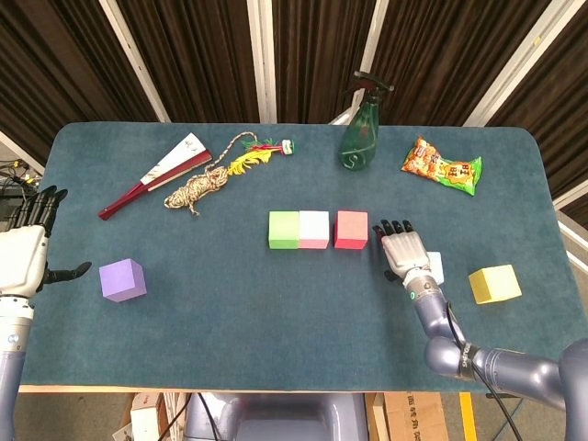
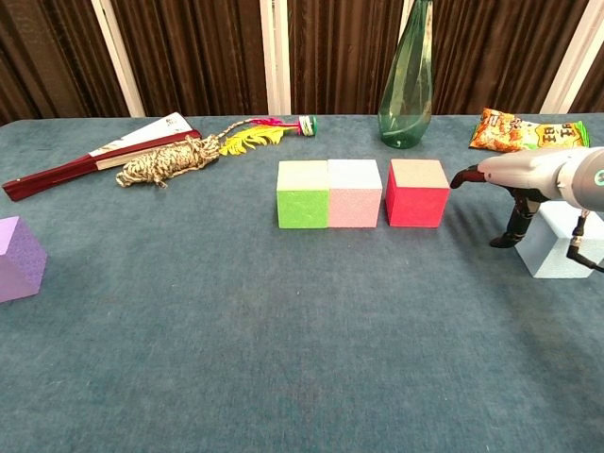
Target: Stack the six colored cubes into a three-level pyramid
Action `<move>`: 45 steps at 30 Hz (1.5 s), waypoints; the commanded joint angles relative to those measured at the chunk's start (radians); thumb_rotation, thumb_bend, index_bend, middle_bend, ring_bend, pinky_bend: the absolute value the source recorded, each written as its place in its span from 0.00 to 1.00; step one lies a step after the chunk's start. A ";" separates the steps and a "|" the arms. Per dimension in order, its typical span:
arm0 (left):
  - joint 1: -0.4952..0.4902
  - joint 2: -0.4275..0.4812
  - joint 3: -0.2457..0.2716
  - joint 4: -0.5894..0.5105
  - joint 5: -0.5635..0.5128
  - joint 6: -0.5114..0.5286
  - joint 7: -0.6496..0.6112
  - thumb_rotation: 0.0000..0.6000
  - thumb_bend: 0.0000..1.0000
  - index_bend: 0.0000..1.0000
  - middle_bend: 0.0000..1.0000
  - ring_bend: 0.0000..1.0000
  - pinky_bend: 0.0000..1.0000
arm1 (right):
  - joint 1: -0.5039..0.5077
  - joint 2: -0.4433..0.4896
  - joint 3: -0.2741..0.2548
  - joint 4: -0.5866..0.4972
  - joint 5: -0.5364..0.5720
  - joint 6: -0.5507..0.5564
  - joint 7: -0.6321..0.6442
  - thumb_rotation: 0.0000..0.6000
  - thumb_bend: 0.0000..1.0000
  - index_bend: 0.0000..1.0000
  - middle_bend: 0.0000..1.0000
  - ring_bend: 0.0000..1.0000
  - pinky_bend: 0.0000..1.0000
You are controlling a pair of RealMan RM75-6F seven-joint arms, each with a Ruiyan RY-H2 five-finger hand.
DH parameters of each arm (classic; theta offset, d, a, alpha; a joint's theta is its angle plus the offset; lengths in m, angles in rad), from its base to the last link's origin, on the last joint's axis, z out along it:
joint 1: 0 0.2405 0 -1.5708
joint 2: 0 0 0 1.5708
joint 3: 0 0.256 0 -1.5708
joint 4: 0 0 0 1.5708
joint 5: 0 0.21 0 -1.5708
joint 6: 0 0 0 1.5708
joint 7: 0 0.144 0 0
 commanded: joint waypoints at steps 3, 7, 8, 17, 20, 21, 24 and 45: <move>0.000 -0.001 -0.002 0.002 -0.002 -0.002 0.000 1.00 0.13 0.00 0.00 0.01 0.08 | -0.003 -0.007 -0.004 0.006 -0.024 -0.005 0.019 1.00 0.30 0.10 0.04 0.00 0.00; 0.001 -0.002 -0.004 0.006 -0.004 -0.002 -0.001 1.00 0.13 0.00 0.00 0.01 0.08 | -0.005 -0.011 -0.008 0.009 -0.044 -0.008 0.032 1.00 0.30 0.10 0.04 0.00 0.00; 0.001 -0.002 -0.005 0.006 -0.004 -0.002 -0.001 1.00 0.13 0.00 0.00 0.01 0.08 | -0.005 -0.011 -0.009 0.009 -0.047 -0.009 0.034 1.00 0.30 0.10 0.04 0.00 0.00; 0.003 -0.004 -0.006 0.007 -0.003 -0.004 0.001 1.00 0.13 0.00 0.00 0.01 0.08 | -0.004 -0.014 -0.017 0.014 -0.067 -0.020 0.048 1.00 0.30 0.10 0.04 0.00 0.00; 0.003 -0.005 -0.006 0.007 -0.003 -0.005 0.001 1.00 0.13 0.00 0.00 0.01 0.08 | -0.003 -0.013 -0.017 0.013 -0.074 -0.024 0.055 1.00 0.30 0.10 0.04 0.00 0.00; 0.003 -0.004 -0.007 0.007 -0.003 -0.005 0.001 1.00 0.13 0.00 0.00 0.01 0.08 | -0.002 -0.013 -0.017 0.013 -0.076 -0.025 0.056 1.00 0.30 0.10 0.04 0.00 0.00; 0.003 -0.005 -0.007 0.007 -0.003 -0.006 0.002 1.00 0.13 0.00 0.00 0.01 0.08 | -0.001 -0.012 -0.018 0.011 -0.080 -0.028 0.061 1.00 0.30 0.10 0.04 0.00 0.00; 0.009 0.001 -0.012 0.004 0.000 -0.010 -0.009 1.00 0.13 0.00 0.00 0.01 0.08 | 0.005 -0.008 -0.028 0.001 -0.112 -0.046 0.089 1.00 0.30 0.10 0.04 0.00 0.00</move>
